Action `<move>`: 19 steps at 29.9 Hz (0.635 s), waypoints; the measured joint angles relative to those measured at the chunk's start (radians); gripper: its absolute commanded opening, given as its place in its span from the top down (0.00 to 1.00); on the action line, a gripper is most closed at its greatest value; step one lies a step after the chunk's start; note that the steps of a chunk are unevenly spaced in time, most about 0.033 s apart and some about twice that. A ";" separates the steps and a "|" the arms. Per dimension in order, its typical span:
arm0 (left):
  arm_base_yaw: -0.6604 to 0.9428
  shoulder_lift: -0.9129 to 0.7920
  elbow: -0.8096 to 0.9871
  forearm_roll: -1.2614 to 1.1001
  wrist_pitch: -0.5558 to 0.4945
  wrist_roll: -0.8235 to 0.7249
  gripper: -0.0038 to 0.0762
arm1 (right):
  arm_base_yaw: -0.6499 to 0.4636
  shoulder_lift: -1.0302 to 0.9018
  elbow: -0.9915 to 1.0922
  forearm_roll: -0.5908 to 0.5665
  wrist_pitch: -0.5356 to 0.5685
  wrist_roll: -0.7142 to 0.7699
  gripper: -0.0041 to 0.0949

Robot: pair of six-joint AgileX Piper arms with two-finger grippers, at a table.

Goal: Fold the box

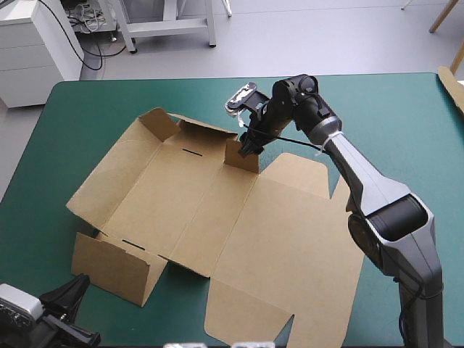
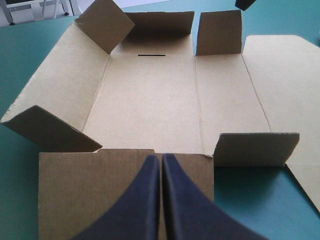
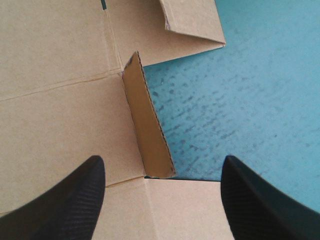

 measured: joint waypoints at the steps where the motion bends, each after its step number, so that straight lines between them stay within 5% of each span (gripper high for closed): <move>1: 0.000 0.000 0.000 0.000 0.000 0.000 0.96 | 0.002 0.007 -0.009 0.005 0.000 -0.003 0.35; 19: 0.000 0.000 0.000 0.000 -0.001 0.000 0.96 | 0.036 0.129 -0.087 -0.004 -0.001 -0.039 0.35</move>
